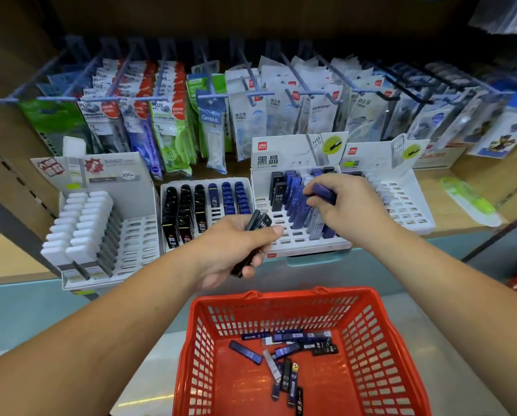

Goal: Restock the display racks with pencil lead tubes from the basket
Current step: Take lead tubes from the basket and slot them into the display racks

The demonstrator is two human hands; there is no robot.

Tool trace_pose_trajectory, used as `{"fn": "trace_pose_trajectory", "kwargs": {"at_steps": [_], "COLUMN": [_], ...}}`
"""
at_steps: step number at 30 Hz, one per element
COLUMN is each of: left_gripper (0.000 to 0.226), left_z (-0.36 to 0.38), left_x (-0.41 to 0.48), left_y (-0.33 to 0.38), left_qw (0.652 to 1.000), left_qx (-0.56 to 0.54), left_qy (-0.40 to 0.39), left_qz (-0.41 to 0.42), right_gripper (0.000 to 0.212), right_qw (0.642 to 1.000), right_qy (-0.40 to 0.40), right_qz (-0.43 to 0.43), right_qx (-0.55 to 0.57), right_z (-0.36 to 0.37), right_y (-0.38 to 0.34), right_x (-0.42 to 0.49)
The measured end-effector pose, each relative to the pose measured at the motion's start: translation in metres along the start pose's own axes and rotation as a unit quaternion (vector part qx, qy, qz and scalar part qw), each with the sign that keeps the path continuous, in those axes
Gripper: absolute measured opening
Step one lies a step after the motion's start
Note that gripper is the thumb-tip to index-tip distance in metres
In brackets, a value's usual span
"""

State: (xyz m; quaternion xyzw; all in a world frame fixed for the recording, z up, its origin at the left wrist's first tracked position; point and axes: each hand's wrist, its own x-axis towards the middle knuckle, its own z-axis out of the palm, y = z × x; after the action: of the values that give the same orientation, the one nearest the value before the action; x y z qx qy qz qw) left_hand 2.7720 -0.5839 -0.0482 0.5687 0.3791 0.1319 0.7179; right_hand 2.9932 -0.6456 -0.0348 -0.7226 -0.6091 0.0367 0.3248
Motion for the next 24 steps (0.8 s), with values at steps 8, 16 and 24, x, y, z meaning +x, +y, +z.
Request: {"fn": "trace_pose_trajectory", "kwargs": {"at_steps": [8, 16, 24], "left_gripper": [0.042, 0.054, 0.038], "left_z": [-0.0025, -0.0058, -0.0085], "left_x": [-0.0061, -0.0052, -0.0065], "left_y": [0.004, 0.0056, 0.0056], "left_qw": [0.999, 0.989, 0.981], "left_qx": [-0.01, -0.127, -0.164], "left_qy": [0.006, -0.019, -0.058], "left_qz": [-0.032, -0.075, -0.083], "right_gripper": [0.024, 0.022, 0.011], "right_qw": [1.0, 1.0, 0.993], "right_qy": [0.003, 0.001, -0.046], "right_qz": [-0.008, 0.015, 0.016], "right_qx": [0.005, 0.013, -0.104], "right_z": [0.0091, 0.0097, 0.0088], "right_y": [0.0005, -0.0012, -0.0034], "right_x": [0.0037, 0.0044, 0.0011]}}
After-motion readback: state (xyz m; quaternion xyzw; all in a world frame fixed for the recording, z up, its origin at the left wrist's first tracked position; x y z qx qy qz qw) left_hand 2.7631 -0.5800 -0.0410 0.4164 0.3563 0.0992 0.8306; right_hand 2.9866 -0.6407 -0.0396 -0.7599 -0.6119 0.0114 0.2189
